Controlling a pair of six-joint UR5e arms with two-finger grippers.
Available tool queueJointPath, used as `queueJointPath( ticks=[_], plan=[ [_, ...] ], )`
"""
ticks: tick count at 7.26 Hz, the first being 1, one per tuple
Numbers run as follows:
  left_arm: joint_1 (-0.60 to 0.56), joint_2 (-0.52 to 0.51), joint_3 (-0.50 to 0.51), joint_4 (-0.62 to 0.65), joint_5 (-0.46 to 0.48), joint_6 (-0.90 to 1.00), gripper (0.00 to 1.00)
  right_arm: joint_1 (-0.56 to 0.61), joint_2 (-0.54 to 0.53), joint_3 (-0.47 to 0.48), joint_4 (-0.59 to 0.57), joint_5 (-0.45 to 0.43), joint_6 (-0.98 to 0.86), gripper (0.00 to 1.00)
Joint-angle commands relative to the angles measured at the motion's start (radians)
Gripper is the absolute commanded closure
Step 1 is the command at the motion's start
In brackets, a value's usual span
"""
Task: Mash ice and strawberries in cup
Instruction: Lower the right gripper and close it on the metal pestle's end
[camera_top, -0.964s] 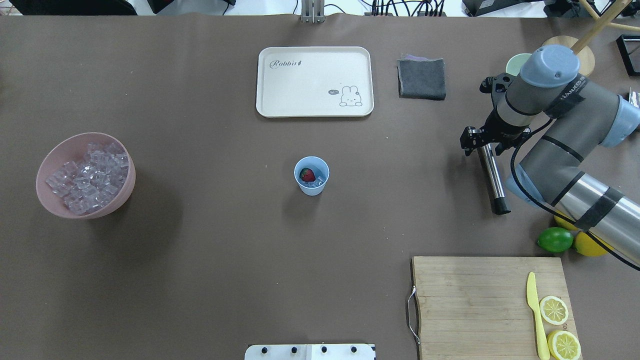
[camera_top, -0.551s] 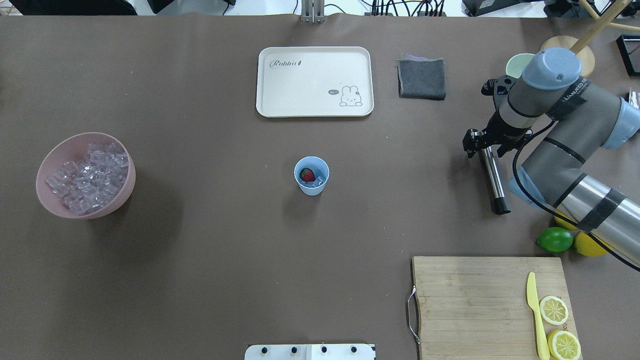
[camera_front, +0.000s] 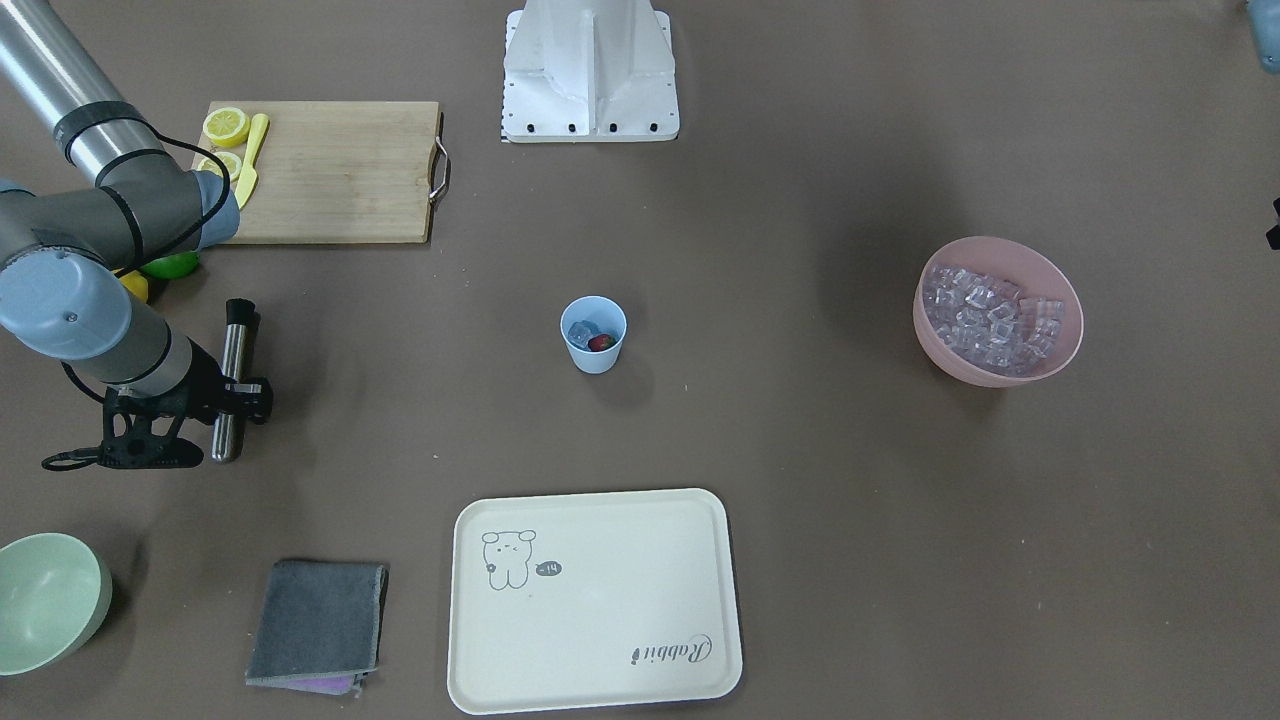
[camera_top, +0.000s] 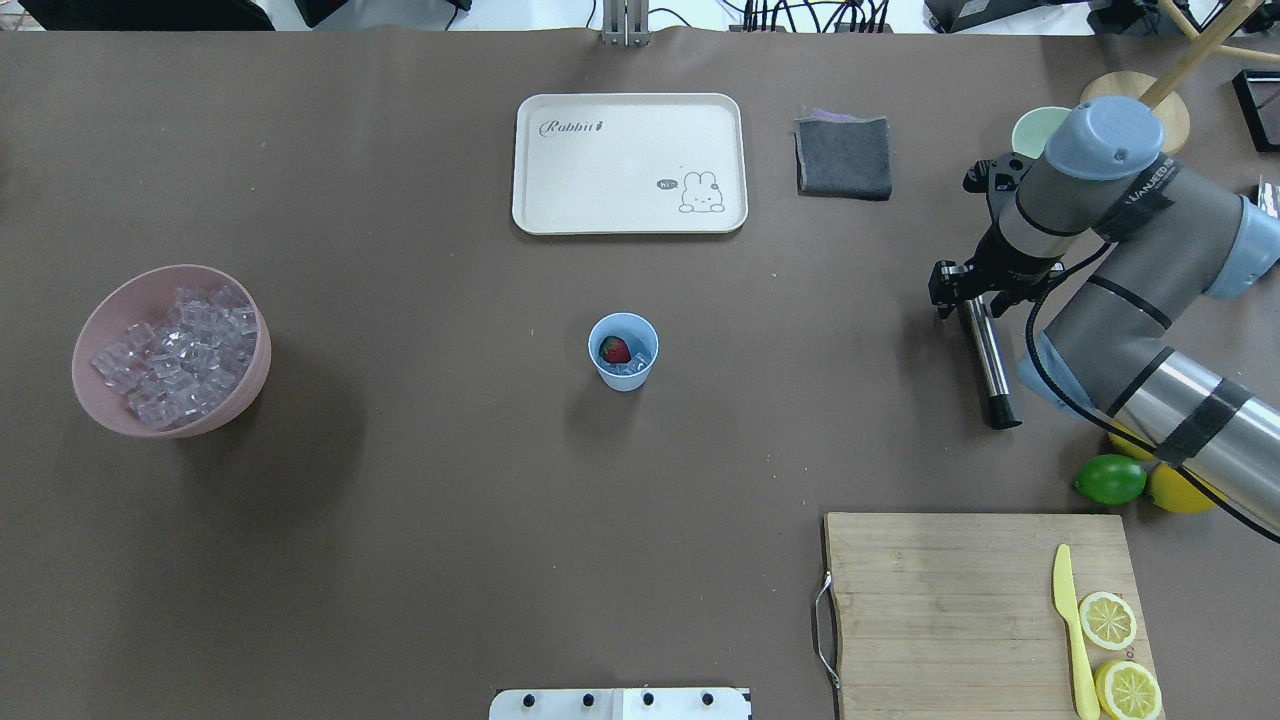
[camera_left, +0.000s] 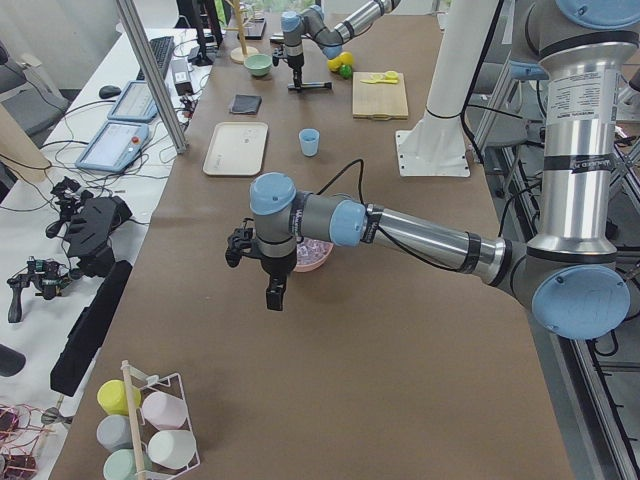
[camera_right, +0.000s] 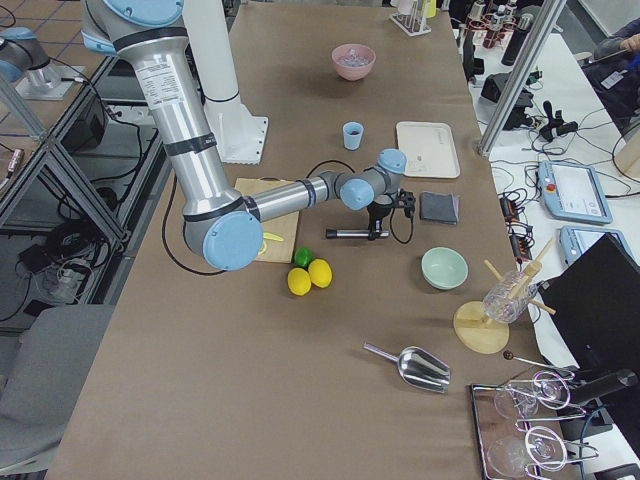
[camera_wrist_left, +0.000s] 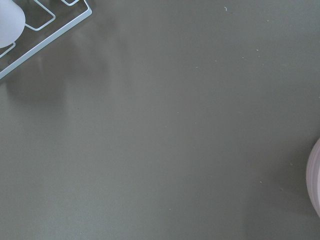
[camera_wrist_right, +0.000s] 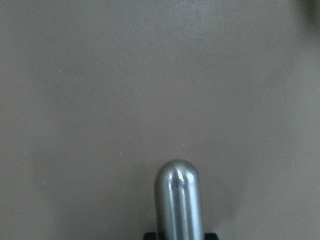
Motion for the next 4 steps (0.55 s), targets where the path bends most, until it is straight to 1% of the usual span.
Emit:
queueJointPath(
  ticks=[1, 2, 4],
  plan=[
    [0.001, 0.0, 0.0, 0.0, 0.0, 0.0, 0.02, 0.015, 0.001, 0.005, 0.002, 0.06, -0.003, 1.0],
    [0.001, 0.0, 0.001, 0.0, 0.0, 0.0, 0.01, 0.026, 0.015, 0.012, -0.009, 0.065, -0.002, 1.0],
    [0.003, 0.005, 0.003, -0.009, 0.0, 0.0, 0.02, 0.038, 0.07, 0.067, -0.008, 0.048, -0.002, 1.0]
  ],
)
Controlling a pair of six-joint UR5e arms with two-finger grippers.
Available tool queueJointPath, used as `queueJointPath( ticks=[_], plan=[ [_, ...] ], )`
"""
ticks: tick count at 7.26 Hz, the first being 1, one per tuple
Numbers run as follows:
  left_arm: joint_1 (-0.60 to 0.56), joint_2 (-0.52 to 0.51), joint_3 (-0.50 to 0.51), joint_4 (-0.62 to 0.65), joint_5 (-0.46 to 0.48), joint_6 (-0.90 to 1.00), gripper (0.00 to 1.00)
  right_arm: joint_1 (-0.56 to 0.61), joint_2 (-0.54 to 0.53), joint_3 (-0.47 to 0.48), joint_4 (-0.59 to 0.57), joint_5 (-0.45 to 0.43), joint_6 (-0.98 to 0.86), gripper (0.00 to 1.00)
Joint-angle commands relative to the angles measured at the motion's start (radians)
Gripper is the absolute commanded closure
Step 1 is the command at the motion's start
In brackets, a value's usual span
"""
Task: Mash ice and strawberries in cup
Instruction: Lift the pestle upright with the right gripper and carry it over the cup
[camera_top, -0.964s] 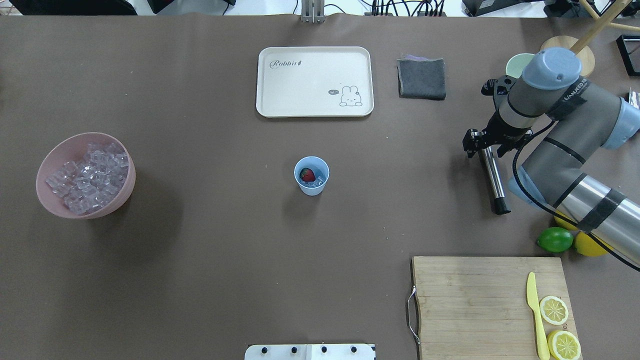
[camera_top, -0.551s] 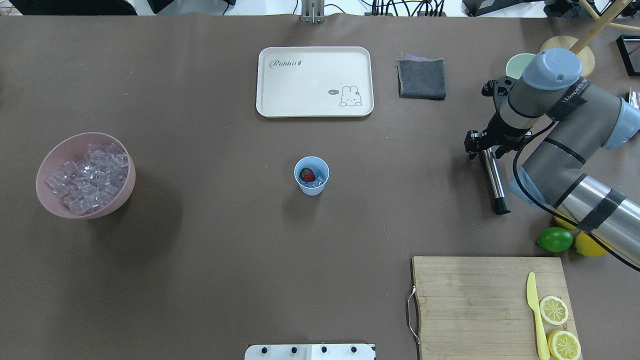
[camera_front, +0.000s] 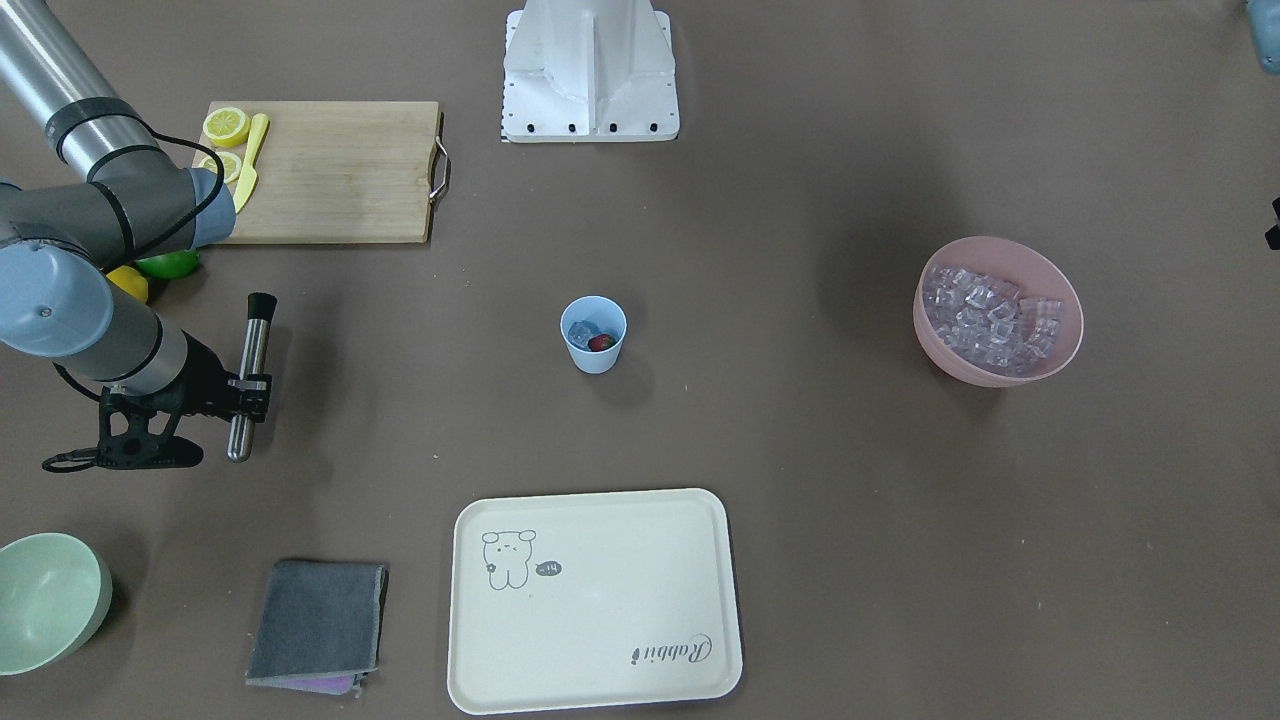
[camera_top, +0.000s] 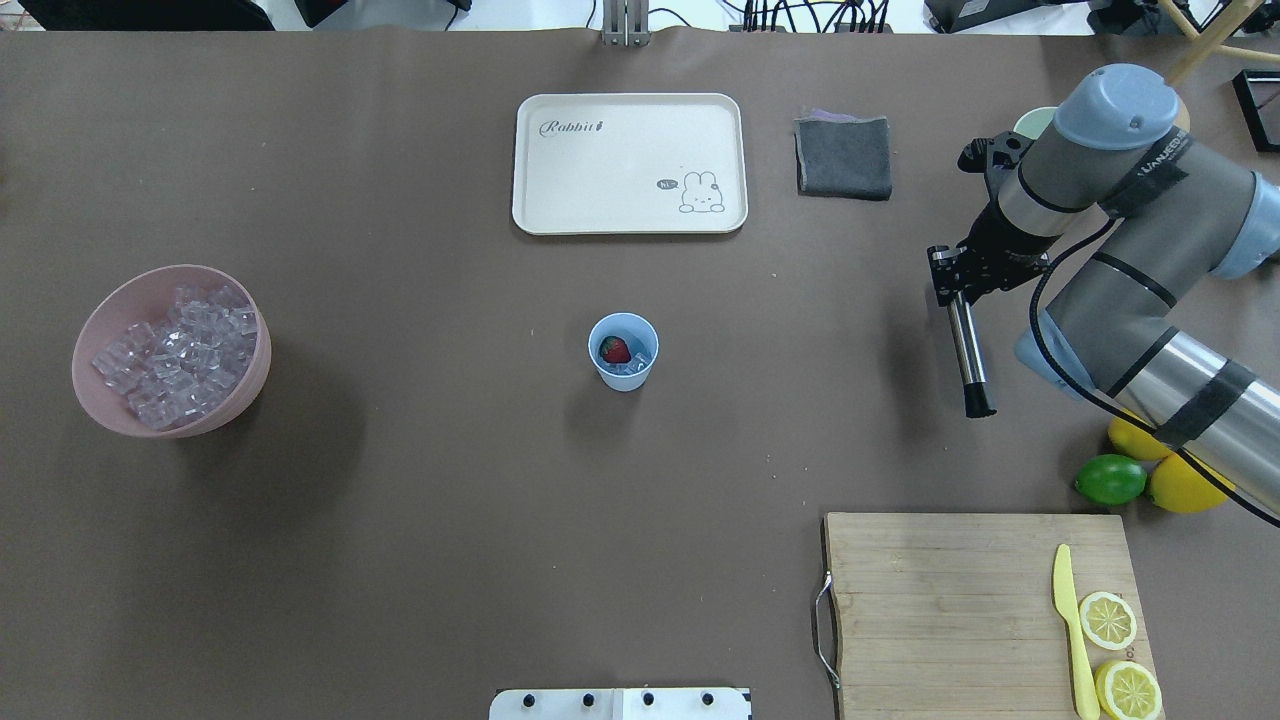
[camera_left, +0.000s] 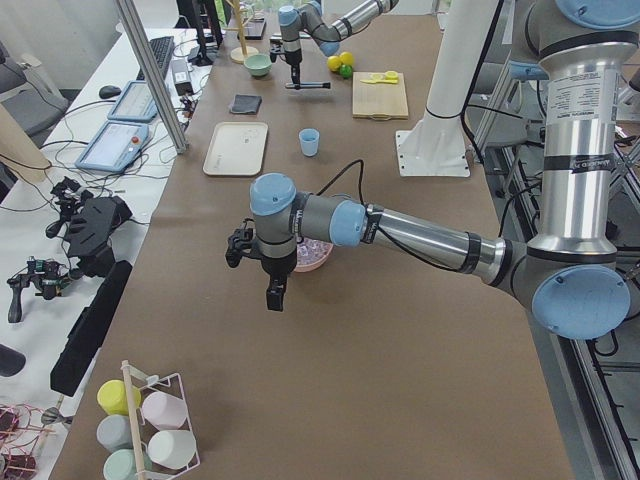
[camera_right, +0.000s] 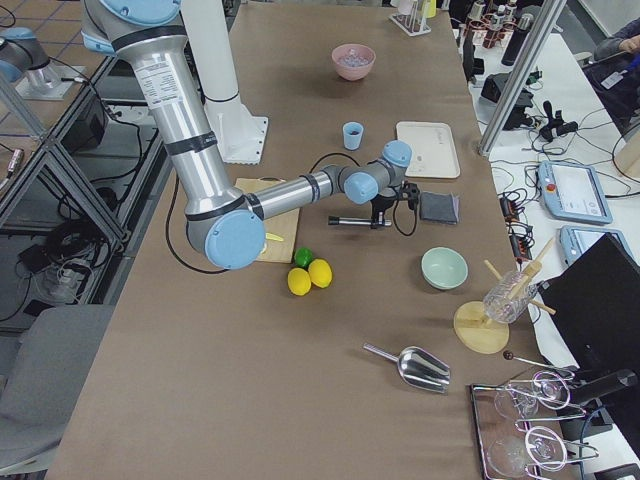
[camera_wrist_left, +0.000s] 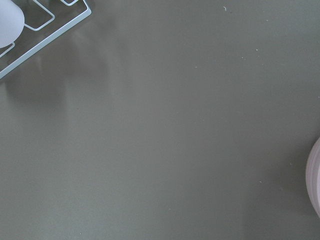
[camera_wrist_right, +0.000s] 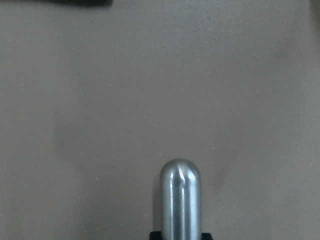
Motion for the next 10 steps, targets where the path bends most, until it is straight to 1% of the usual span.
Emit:
queueJointPath(
  ticks=[1, 2, 4, 5, 6, 7, 8, 9, 10],
  plan=[
    [0.001, 0.005, 0.005, -0.017, 0.0, 0.0, 0.01, 0.014, 0.055, 0.06, -0.002, -0.004, 0.002, 1.0],
    [0.003, 0.01, 0.01, -0.019, 0.0, 0.0, 0.02, 0.032, 0.042, 0.104, -0.002, -0.02, -0.006, 1.0],
    [0.003, 0.011, 0.012, -0.019, 0.0, -0.003, 0.02, 0.027, 0.093, 0.141, -0.004, -0.024, -0.02, 1.0],
    [0.003, 0.01, 0.018, -0.019, 0.0, -0.006, 0.02, 0.006, 0.11, 0.169, -0.004, -0.05, -0.021, 1.0],
    [0.003, 0.01, 0.024, -0.019, -0.002, -0.006, 0.02, -0.084, 0.132, 0.192, -0.001, -0.178, -0.023, 1.0],
    [0.003, 0.01, 0.03, -0.019, -0.002, -0.005, 0.02, -0.153, 0.167, 0.195, 0.007, -0.261, -0.055, 1.0],
    [0.004, 0.01, 0.036, -0.019, -0.002, -0.005, 0.02, -0.157, 0.228, 0.195, 0.005, -0.236, -0.158, 1.0],
    [0.004, 0.01, 0.044, -0.02, -0.002, -0.003, 0.01, -0.161, 0.277, 0.195, 0.007, -0.212, -0.206, 1.0],
    [0.003, 0.01, 0.045, -0.022, -0.003, -0.005, 0.02, -0.173, 0.294, 0.2, 0.013, -0.189, -0.256, 1.0]
  ],
)
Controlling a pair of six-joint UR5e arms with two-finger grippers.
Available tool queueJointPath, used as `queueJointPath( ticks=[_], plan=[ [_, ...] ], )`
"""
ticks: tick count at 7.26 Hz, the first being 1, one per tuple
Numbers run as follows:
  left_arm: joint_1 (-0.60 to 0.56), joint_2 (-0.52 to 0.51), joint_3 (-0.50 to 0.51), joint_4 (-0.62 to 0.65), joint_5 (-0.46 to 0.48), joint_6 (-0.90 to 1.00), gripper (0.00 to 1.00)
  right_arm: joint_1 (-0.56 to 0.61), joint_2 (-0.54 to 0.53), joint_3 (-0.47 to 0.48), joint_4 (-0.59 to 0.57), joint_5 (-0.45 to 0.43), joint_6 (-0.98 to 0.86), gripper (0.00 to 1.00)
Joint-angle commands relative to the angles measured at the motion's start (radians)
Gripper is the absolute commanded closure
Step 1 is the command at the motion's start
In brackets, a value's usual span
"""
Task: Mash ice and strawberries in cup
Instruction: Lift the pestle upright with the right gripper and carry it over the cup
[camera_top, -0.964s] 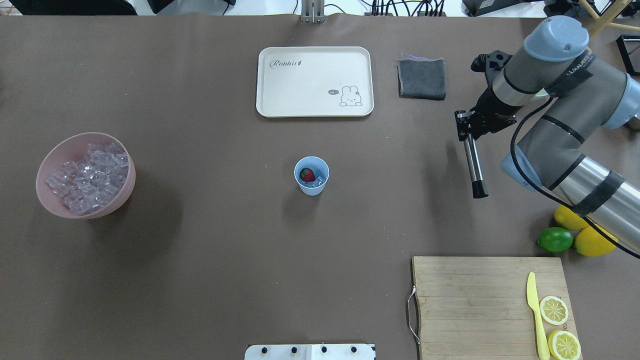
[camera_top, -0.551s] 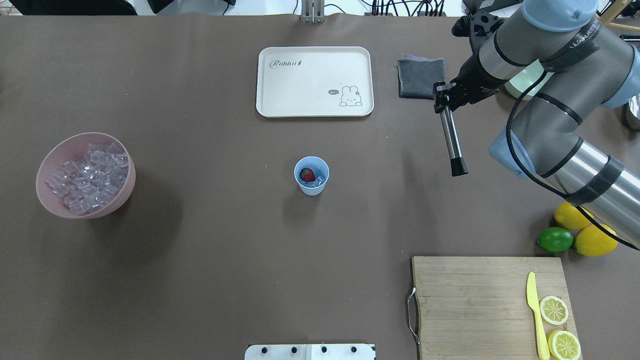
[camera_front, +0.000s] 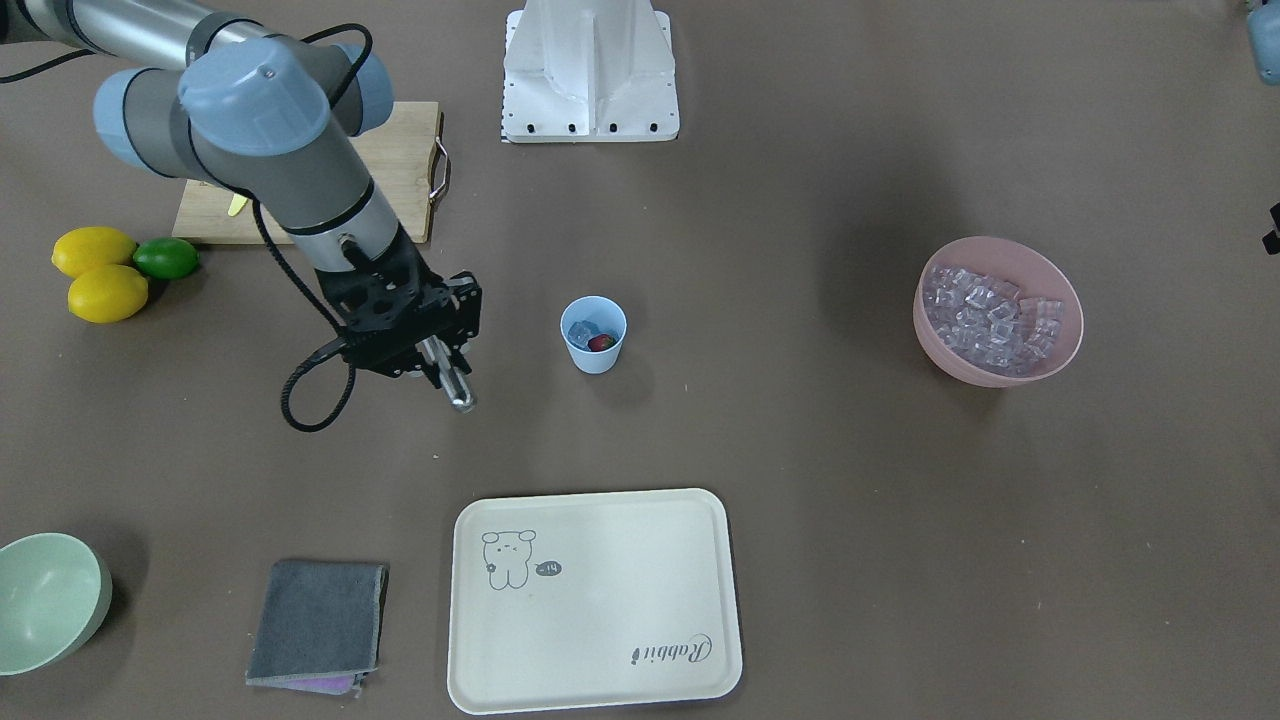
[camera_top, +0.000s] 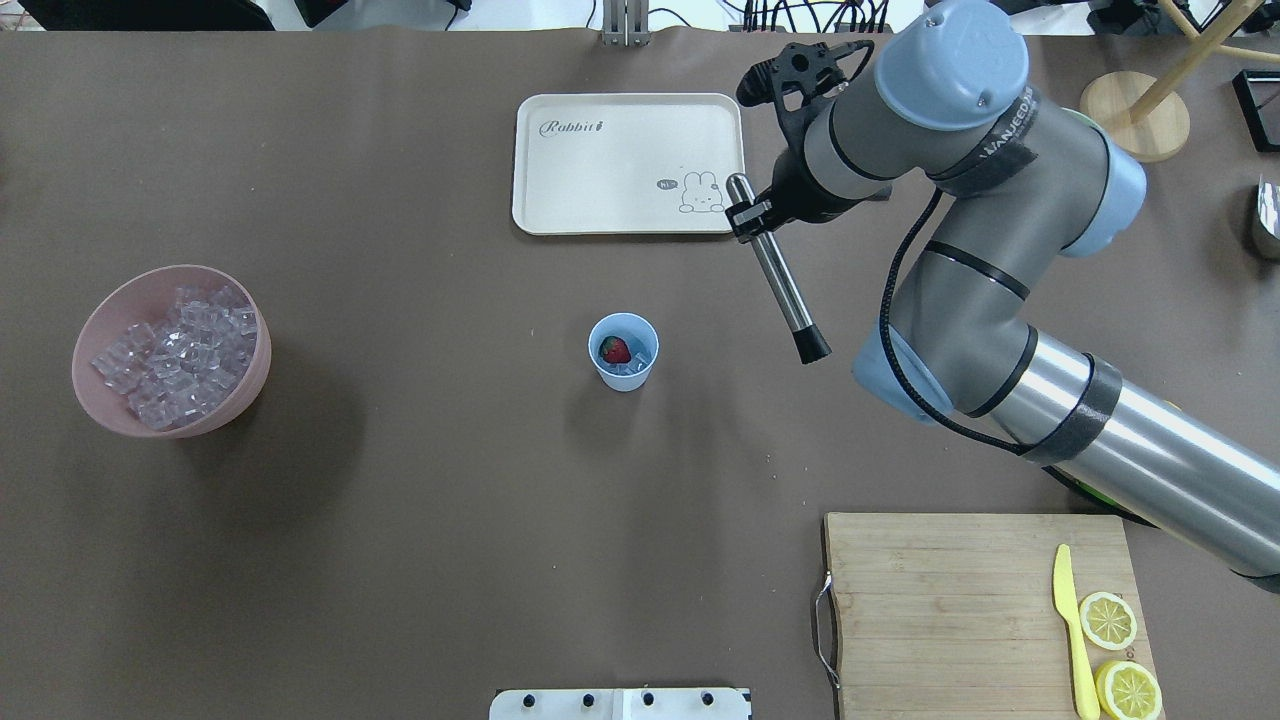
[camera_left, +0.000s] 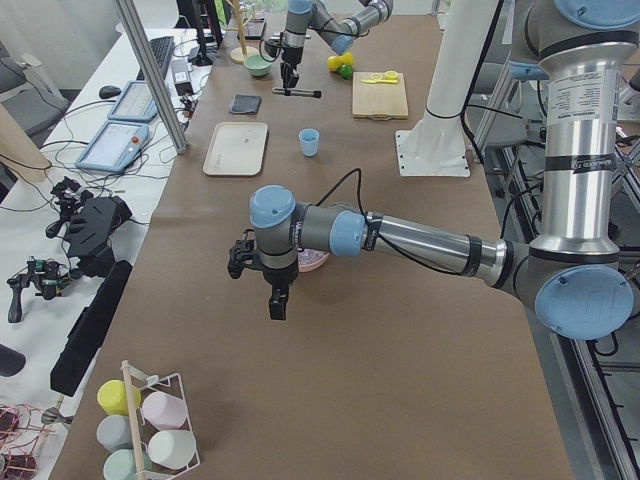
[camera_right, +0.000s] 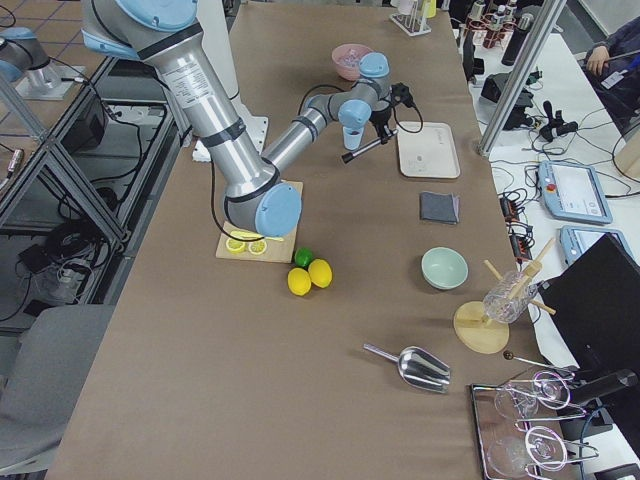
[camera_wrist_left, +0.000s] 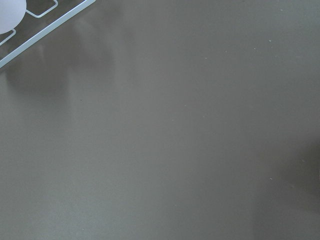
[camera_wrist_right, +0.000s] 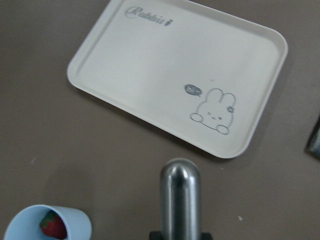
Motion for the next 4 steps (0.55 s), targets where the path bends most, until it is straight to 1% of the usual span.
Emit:
queueJointPath(
  ticks=[1, 2, 3, 4],
  plan=[
    [-0.001, 0.002, 0.005, -0.002, 0.0, 0.001, 0.01, -0.028, 0.041, -0.002, 0.08, 0.021, -0.163, 1.0],
    [-0.001, 0.002, 0.005, -0.003, 0.0, 0.001, 0.01, -0.036, 0.043, -0.025, 0.184, 0.019, -0.167, 1.0],
    [-0.001, 0.002, 0.005, -0.002, 0.0, 0.001, 0.02, -0.054, 0.061, -0.043, 0.255, 0.001, -0.166, 1.0],
    [-0.001, 0.003, 0.005, -0.008, 0.0, 0.001, 0.02, -0.074, 0.085, -0.045, 0.262, -0.043, -0.164, 1.0]
  ],
)
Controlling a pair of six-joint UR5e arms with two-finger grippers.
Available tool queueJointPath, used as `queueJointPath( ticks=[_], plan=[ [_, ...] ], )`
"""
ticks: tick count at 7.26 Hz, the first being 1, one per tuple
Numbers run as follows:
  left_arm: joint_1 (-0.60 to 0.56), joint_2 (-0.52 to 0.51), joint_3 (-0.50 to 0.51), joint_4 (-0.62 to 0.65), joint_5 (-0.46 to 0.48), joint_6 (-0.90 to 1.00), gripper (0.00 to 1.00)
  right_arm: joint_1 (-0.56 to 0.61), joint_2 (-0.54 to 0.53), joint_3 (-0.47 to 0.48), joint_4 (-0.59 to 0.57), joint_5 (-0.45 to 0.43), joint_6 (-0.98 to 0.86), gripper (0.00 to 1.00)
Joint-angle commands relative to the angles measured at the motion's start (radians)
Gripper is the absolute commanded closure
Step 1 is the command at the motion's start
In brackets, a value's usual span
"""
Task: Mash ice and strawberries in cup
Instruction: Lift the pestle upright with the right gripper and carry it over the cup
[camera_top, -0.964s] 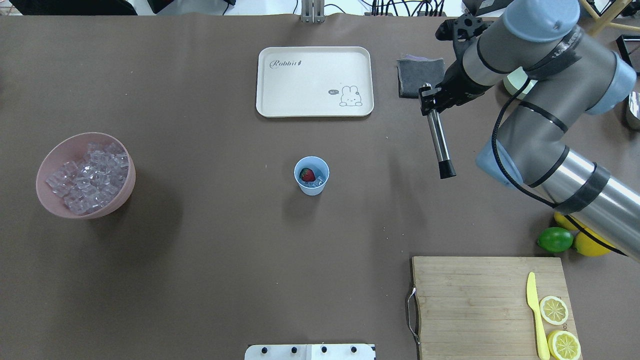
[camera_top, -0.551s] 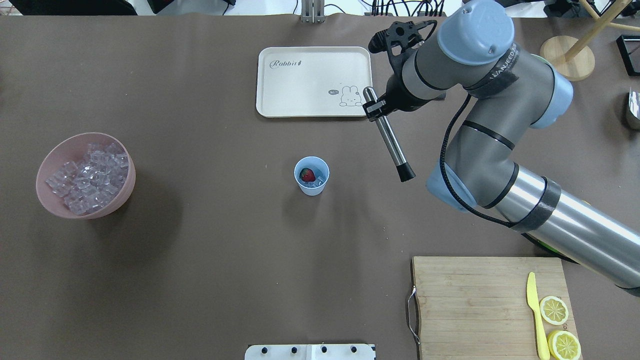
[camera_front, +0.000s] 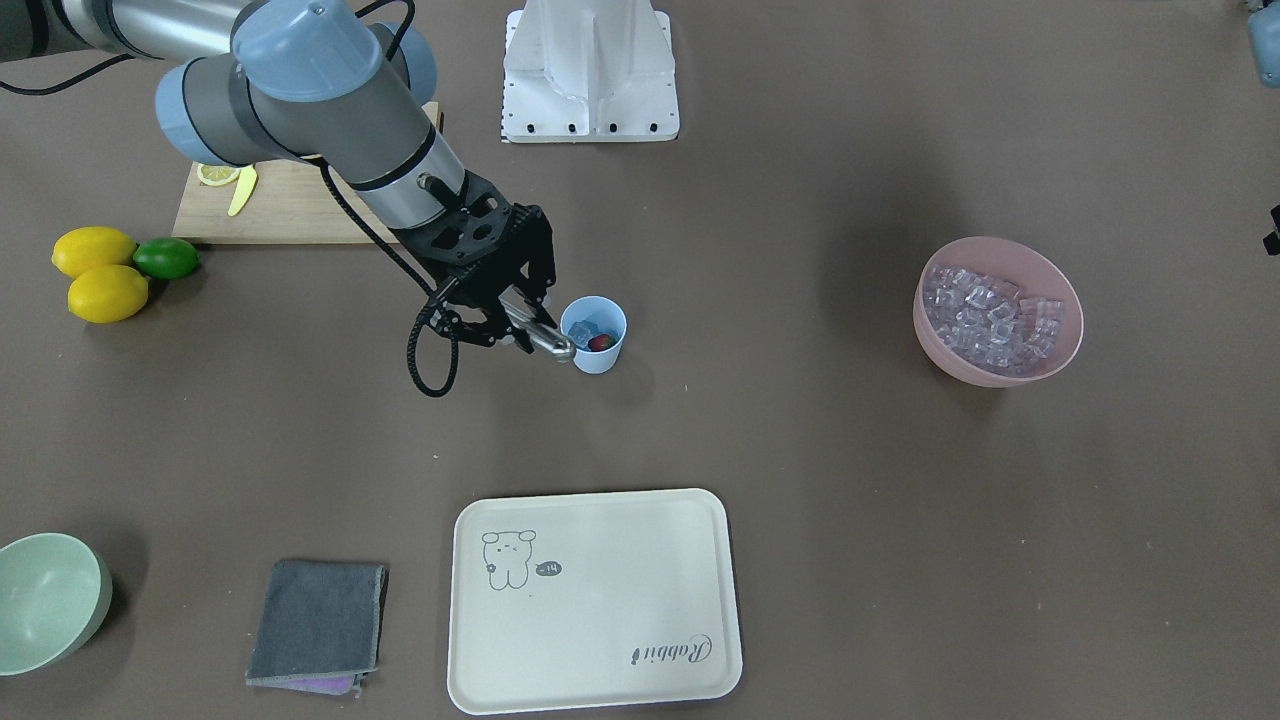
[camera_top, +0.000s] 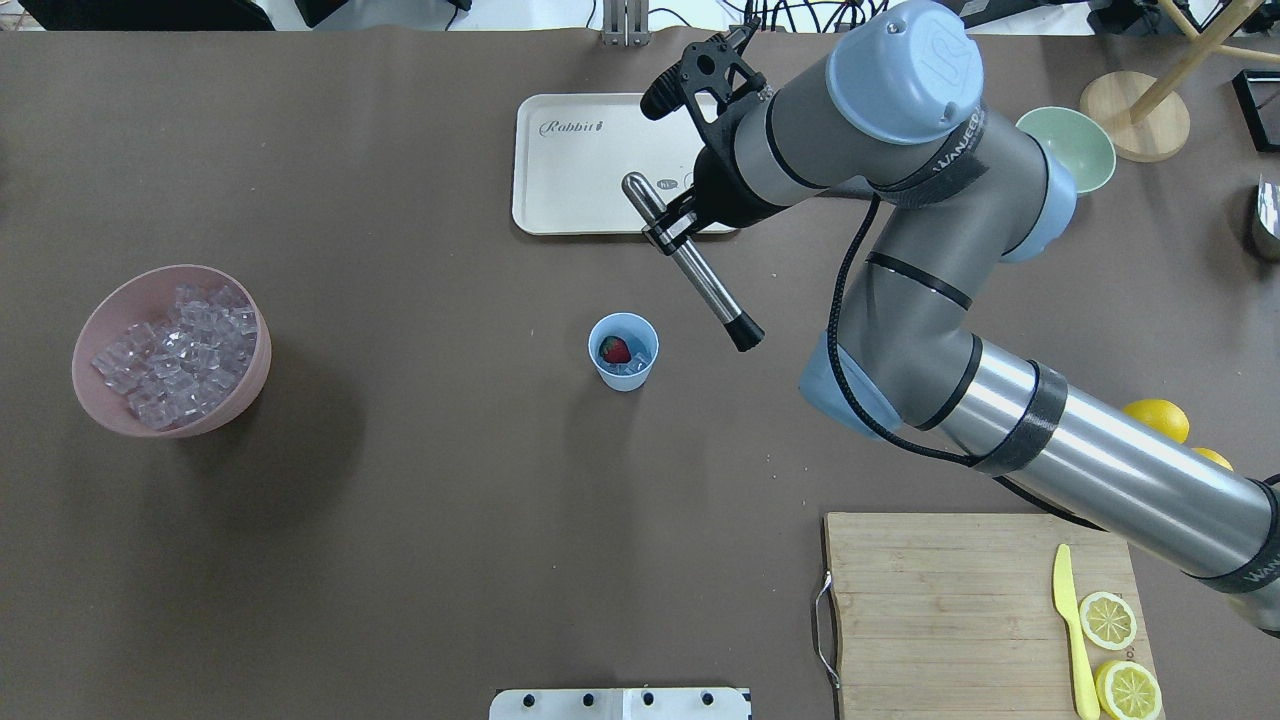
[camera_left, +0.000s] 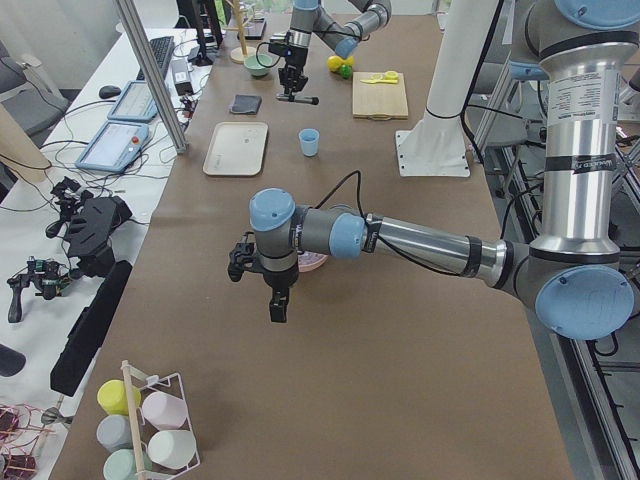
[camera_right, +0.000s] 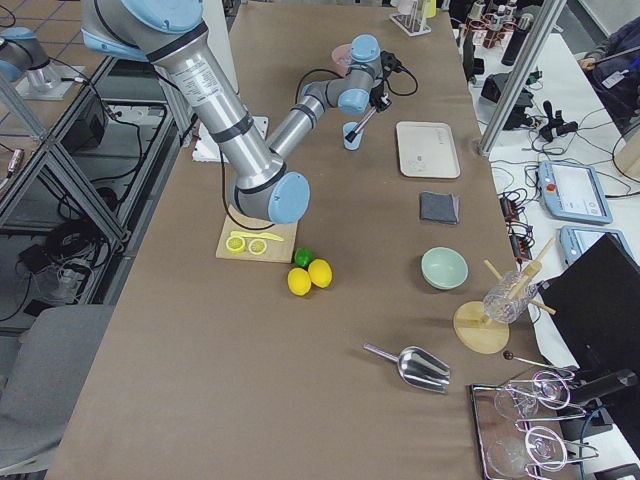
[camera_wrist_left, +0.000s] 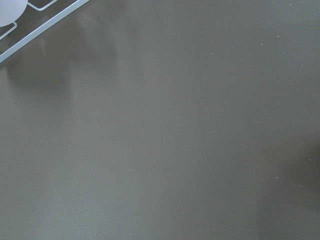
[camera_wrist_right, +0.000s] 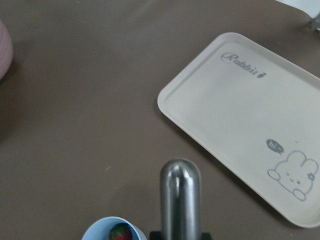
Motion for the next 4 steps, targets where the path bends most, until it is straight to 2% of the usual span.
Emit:
queueJointPath(
  ticks=[1, 3, 4],
  plan=[
    [-0.002, 0.001, 0.0, -0.004, 0.0, 0.0, 0.01, -0.033, 0.031, -0.006, 0.053, -0.042, -0.004, 1.0],
    [-0.002, 0.001, 0.0, -0.006, 0.0, 0.0, 0.02, -0.08, 0.031, -0.015, 0.159, -0.138, 0.011, 1.0],
    [-0.002, 0.001, 0.0, -0.006, 0.0, 0.0, 0.02, -0.086, 0.035, -0.031, 0.232, -0.143, 0.004, 1.0]
  ],
)
